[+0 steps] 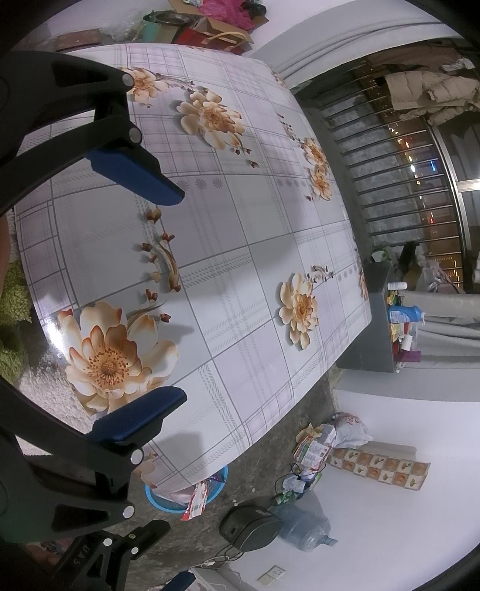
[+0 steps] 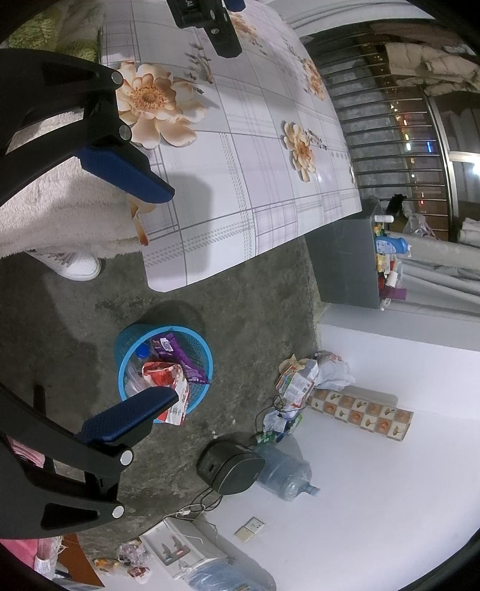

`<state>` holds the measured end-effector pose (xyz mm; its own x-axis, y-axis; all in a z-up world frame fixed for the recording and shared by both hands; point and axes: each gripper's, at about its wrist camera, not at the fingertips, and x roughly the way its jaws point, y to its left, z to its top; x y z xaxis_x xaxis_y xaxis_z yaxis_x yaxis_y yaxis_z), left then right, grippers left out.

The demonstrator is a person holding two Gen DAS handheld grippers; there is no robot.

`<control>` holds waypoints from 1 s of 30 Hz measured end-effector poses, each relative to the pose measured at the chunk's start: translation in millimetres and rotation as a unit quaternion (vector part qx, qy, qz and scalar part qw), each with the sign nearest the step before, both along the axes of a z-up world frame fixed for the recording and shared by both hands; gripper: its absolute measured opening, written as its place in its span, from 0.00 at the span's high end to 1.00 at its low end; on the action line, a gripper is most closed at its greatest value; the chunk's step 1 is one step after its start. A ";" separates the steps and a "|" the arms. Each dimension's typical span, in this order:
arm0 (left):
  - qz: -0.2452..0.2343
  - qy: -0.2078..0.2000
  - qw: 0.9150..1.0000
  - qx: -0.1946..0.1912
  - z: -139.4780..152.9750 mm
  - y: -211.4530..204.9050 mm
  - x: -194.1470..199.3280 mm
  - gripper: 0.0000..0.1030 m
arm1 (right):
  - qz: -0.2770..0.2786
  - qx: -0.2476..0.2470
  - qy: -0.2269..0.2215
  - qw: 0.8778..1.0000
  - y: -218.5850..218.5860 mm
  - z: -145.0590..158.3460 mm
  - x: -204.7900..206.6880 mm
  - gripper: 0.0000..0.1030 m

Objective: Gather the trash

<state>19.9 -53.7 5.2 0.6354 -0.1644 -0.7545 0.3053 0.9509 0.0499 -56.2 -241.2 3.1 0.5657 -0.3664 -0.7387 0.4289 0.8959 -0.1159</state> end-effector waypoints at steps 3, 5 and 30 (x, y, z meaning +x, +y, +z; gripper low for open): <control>0.000 0.000 1.000 0.000 0.1 0.2 0.3 0.08 | 0.000 0.000 0.000 1.000 0.7 -0.3 0.1 0.06; 0.000 0.000 1.000 0.000 0.2 0.4 0.9 0.09 | 0.000 0.000 0.000 1.000 0.3 -0.2 0.1 0.06; -0.001 0.001 1.000 0.001 0.1 1.9 0.6 0.08 | 0.000 -0.001 -0.001 1.000 2.2 -0.8 1.2 0.06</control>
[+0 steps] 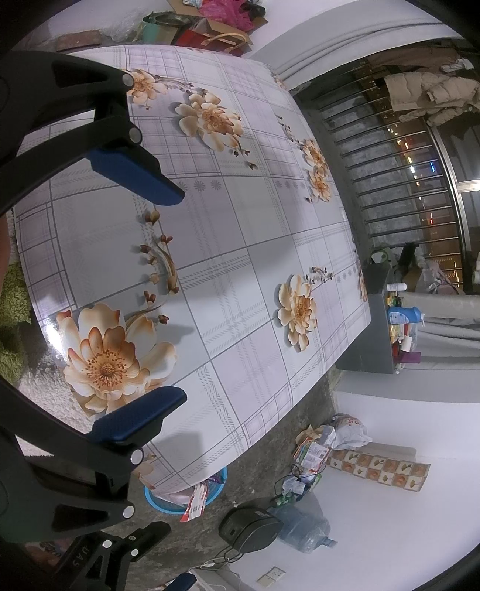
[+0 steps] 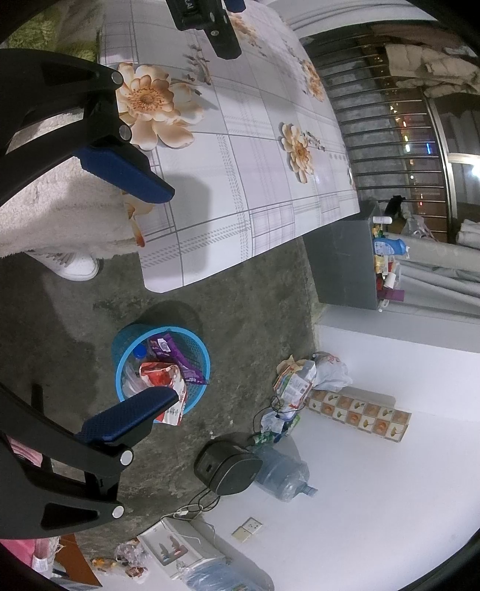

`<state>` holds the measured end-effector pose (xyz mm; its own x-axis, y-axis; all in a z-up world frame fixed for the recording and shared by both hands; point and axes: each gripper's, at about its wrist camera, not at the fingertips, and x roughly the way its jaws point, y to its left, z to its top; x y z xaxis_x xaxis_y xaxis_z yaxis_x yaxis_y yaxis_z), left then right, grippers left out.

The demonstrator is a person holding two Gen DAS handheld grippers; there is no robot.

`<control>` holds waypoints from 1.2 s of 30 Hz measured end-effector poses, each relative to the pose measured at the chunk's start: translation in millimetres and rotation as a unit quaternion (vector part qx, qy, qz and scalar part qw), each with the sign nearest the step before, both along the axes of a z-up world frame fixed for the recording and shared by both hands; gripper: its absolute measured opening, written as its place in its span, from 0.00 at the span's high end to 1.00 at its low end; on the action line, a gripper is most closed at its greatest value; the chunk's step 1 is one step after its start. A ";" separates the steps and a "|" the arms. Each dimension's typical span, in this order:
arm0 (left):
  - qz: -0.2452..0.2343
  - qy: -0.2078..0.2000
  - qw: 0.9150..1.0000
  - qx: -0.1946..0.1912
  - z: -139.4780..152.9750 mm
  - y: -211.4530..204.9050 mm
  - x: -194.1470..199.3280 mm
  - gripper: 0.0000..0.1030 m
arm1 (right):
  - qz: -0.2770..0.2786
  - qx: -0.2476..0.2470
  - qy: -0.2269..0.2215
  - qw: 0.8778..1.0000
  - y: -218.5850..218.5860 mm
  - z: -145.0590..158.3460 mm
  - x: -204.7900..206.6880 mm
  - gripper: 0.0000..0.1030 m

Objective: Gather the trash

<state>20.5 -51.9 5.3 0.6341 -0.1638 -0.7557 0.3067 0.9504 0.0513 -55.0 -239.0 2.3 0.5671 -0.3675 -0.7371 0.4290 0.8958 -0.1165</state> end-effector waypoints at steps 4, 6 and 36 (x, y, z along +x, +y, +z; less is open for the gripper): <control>0.000 0.000 1.000 0.000 0.7 -0.4 1.1 0.08 | 0.000 0.000 0.000 1.000 0.4 -0.1 0.1 0.06; 0.000 0.000 1.000 0.000 0.7 -0.5 1.2 0.08 | 0.000 -0.001 0.000 1.000 0.3 -0.2 0.4 0.06; 0.000 0.002 1.000 0.001 0.9 1.3 1.7 0.09 | 0.000 -0.001 0.000 1.000 2.7 -1.0 1.2 0.06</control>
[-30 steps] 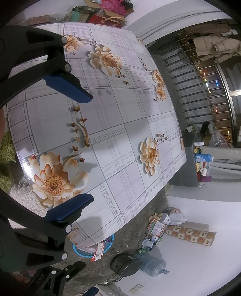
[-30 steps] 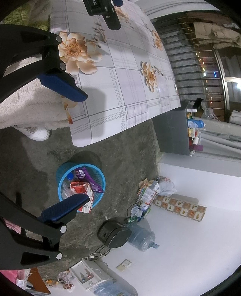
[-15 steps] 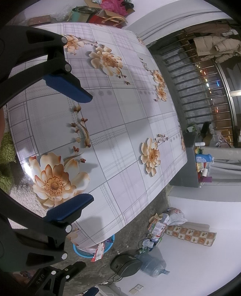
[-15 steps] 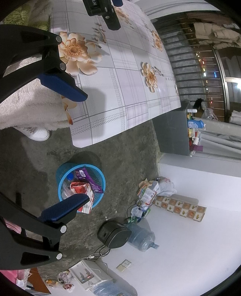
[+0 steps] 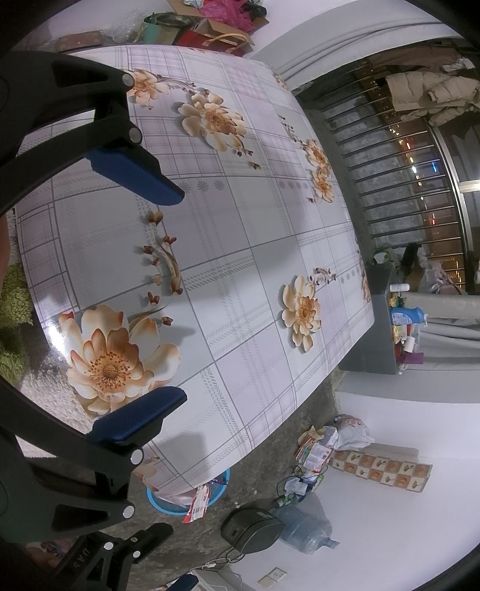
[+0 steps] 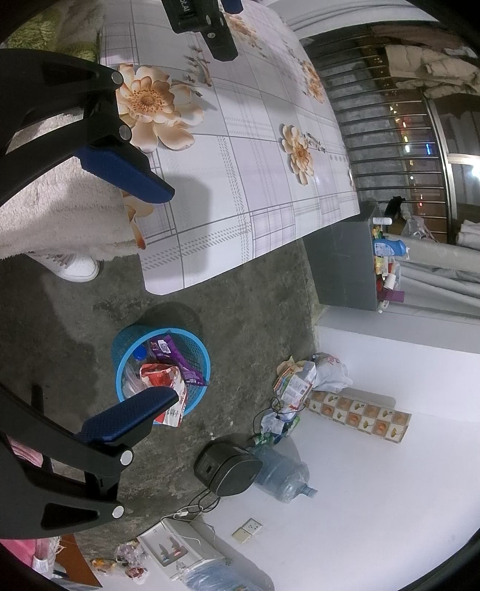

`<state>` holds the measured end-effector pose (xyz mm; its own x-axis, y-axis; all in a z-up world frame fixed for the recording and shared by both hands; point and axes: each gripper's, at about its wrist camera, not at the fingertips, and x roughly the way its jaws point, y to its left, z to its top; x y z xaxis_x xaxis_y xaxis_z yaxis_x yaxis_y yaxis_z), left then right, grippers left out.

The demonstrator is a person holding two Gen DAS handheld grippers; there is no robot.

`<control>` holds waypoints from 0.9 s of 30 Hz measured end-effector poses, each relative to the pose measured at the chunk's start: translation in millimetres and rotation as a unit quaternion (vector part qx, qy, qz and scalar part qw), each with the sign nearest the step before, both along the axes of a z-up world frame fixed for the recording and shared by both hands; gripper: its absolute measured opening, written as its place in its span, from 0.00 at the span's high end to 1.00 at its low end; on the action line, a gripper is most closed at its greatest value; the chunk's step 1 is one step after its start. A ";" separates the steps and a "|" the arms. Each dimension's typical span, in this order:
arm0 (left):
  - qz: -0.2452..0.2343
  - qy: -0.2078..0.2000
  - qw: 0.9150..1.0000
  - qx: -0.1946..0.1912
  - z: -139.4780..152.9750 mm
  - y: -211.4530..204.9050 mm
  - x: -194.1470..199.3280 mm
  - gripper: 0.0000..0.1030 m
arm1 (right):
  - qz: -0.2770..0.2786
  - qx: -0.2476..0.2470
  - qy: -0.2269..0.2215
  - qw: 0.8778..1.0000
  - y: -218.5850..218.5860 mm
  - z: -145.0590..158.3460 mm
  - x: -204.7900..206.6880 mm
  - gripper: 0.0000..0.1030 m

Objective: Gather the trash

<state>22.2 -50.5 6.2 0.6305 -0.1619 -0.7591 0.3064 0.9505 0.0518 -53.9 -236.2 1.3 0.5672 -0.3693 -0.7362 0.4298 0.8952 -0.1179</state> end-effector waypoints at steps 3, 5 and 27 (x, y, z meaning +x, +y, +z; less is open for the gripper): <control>0.000 0.001 1.000 0.000 -0.5 0.5 -0.8 0.09 | 0.000 0.000 0.000 1.000 0.1 -0.1 0.0 0.06; 0.000 0.001 1.000 0.000 -0.1 0.3 -0.7 0.08 | 0.000 0.000 0.000 1.000 0.0 0.1 0.2 0.06; 0.000 0.001 1.000 0.000 -1.2 5.6 -3.1 0.08 | -0.001 -0.001 -0.001 1.000 1.8 0.3 1.1 0.06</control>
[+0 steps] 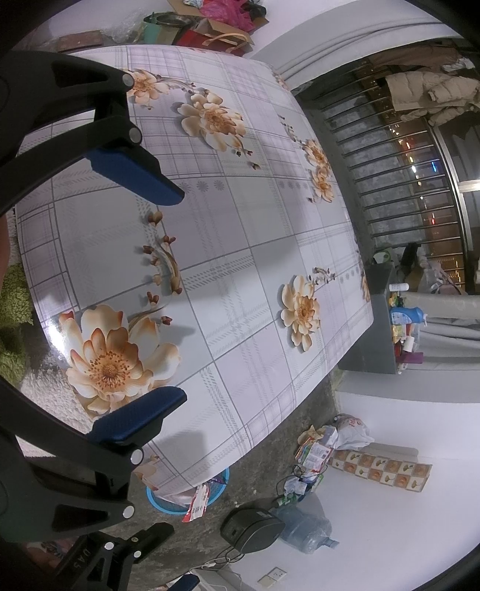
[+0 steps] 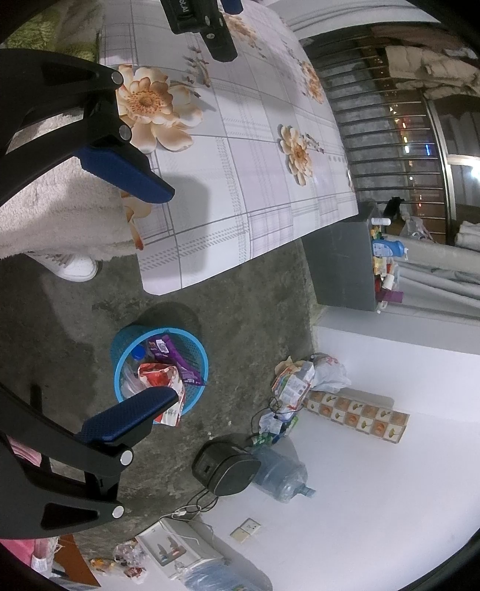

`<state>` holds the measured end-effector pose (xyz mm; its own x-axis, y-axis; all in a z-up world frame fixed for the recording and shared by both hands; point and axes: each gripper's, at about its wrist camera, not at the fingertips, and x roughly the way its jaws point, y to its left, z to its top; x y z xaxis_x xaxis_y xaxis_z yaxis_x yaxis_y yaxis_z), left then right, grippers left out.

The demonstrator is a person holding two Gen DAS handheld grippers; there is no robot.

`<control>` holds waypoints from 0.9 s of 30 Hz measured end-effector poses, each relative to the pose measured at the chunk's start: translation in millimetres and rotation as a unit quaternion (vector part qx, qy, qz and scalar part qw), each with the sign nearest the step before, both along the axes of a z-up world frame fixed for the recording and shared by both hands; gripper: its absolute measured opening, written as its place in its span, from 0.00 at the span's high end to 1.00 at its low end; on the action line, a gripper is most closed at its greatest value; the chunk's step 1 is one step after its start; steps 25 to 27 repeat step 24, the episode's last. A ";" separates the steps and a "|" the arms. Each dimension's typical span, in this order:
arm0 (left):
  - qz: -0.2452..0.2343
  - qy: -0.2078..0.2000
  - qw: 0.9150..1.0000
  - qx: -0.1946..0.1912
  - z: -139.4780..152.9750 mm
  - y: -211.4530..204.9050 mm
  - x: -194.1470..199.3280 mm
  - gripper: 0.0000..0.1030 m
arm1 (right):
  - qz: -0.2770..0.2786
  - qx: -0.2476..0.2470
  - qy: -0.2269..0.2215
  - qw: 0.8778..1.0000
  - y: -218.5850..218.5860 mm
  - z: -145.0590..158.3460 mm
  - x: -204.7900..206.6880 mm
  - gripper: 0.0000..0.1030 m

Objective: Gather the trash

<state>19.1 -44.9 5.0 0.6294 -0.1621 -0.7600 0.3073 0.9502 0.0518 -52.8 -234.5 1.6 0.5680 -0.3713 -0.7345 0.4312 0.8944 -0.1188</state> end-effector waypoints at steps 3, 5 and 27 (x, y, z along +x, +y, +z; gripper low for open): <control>0.000 0.000 1.000 0.000 0.8 -1.7 1.2 0.09 | 0.000 0.000 0.000 1.000 -0.2 -0.2 -0.1 0.06; 0.000 0.001 1.000 0.000 1.0 -2.1 1.0 0.09 | 0.000 0.000 0.001 1.000 -0.2 -0.2 0.1 0.06; 0.000 0.002 1.000 0.000 1.1 -1.5 -0.2 0.08 | 0.000 0.000 0.000 1.000 1.5 -0.6 0.8 0.06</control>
